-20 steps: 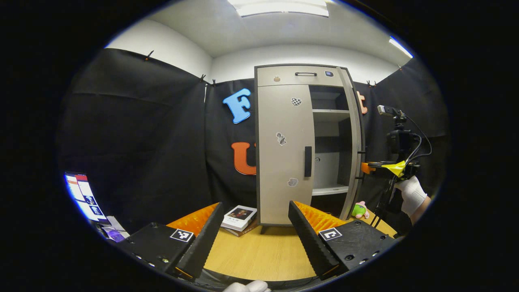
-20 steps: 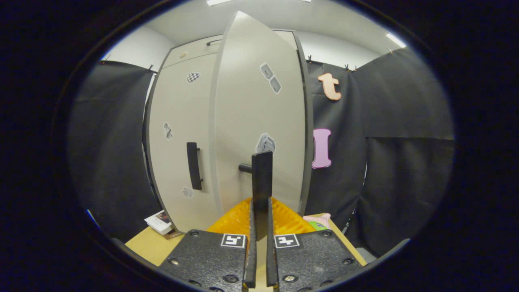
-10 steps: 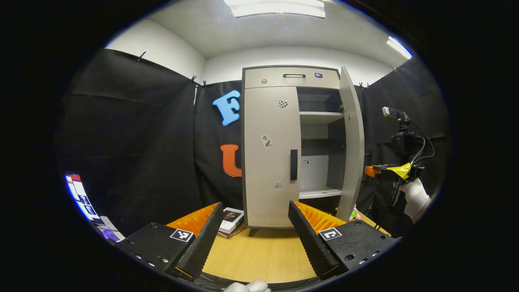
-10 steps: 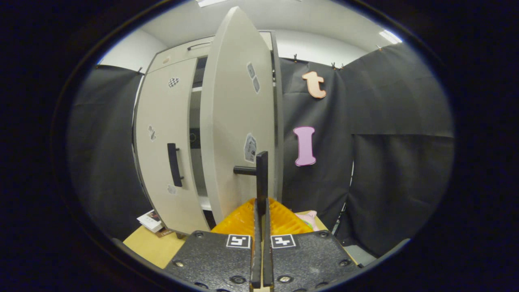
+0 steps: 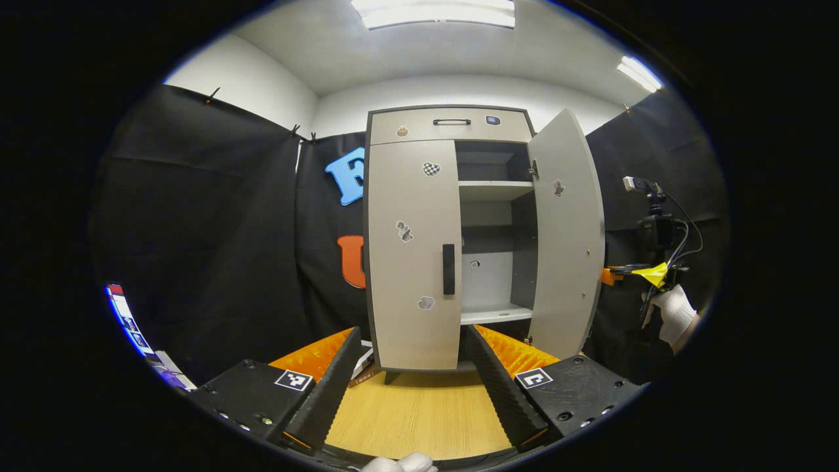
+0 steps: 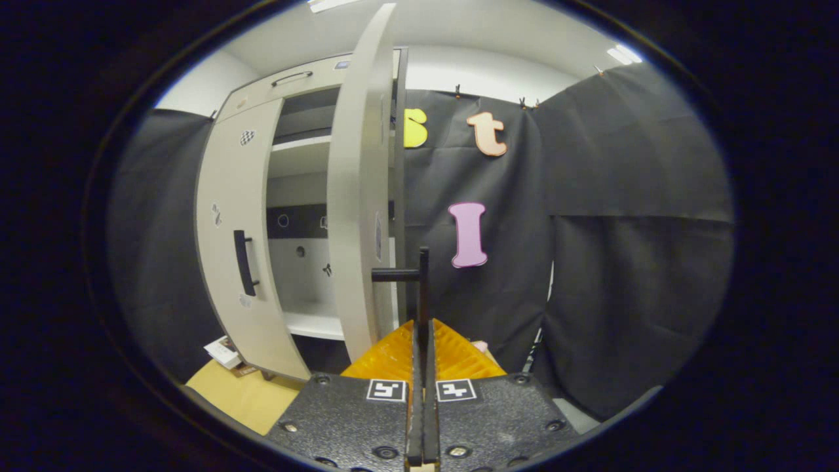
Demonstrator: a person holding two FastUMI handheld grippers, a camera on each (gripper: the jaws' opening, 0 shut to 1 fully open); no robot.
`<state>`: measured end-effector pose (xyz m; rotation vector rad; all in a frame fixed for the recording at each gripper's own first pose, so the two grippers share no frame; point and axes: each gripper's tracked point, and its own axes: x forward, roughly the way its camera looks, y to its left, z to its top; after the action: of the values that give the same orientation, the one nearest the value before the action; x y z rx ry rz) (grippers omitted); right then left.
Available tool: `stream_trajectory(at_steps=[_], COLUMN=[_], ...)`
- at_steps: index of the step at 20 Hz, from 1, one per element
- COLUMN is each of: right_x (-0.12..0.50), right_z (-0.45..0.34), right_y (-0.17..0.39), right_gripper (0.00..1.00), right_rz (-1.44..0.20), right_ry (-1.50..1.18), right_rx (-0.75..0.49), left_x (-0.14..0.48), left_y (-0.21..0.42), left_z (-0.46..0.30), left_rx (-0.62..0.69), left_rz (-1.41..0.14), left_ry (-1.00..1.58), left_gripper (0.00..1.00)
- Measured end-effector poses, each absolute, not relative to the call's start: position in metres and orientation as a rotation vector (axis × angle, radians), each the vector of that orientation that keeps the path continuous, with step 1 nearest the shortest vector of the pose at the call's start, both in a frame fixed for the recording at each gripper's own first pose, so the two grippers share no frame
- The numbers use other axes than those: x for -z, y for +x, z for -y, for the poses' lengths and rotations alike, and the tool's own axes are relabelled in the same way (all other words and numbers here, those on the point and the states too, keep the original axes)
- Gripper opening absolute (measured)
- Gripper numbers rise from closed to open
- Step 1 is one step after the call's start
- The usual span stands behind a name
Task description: Open the right door of the double-door shoe cabinet with the right hand, and open the left door with the left hand.
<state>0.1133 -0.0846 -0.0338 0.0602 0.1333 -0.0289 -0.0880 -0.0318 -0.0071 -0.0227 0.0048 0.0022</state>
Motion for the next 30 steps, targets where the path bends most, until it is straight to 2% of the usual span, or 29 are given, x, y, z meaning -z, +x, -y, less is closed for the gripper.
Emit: stream_trajectory(at_steps=[6, 14, 15, 16, 17, 18, 20, 21, 22, 24, 30], right_x=[0.029, 0.004, 0.004, 0.002, 0.002, 0.001, -0.003, -0.004, -0.005, -0.005, 0.018], right_z=[0.085, 0.097, 0.096, 0.093, 0.091, 0.089, 0.079, 0.074, 0.066, 0.045, -0.008], right_y=[0.110, 0.078, 0.071, 0.064, 0.060, 0.053, 0.037, 0.030, 0.020, 0.006, -0.031], right_gripper=[0.04, 0.05, 0.10, 0.31, 0.39, 0.58, 0.78, 0.82, 0.94, 1.00, 1.00], right_rz=[-0.132, -0.070, -0.073, -0.079, -0.081, -0.080, -0.066, -0.059, -0.047, -0.026, -0.030], right_ry=[0.059, -0.046, -0.043, -0.037, -0.032, -0.022, -0.001, 0.006, 0.012, 0.020, 0.010], right_rx=[0.011, 0.094, 0.086, 0.084, 0.086, 0.091, 0.095, 0.096, 0.088, 0.064, 0.003], left_x=[0.007, 0.014, 0.014, 0.013, 0.015, 0.016, 0.018, 0.020, 0.022, 0.026, 0.033], left_y=[-0.085, -0.074, -0.073, -0.071, -0.069, -0.068, -0.064, -0.062, -0.060, -0.054, -0.034], left_z=[0.035, 0.015, 0.012, 0.006, 0.000, -0.004, -0.012, -0.017, -0.021, -0.027, -0.033], left_rx=[0.010, 0.009, 0.009, 0.010, 0.008, 0.008, 0.010, 0.009, 0.012, 0.015, 0.019], left_rz=[-0.006, -0.019, -0.019, -0.021, -0.022, -0.025, -0.026, -0.029, -0.031, -0.038, -0.044], left_ry=[-0.011, -0.015, -0.014, -0.011, -0.008, -0.008, -0.012, -0.013, -0.015, -0.016, -0.004], left_gripper=[0.96, 0.96, 0.96, 0.96, 0.96, 0.96, 0.96, 0.96, 0.96, 0.96, 0.96])
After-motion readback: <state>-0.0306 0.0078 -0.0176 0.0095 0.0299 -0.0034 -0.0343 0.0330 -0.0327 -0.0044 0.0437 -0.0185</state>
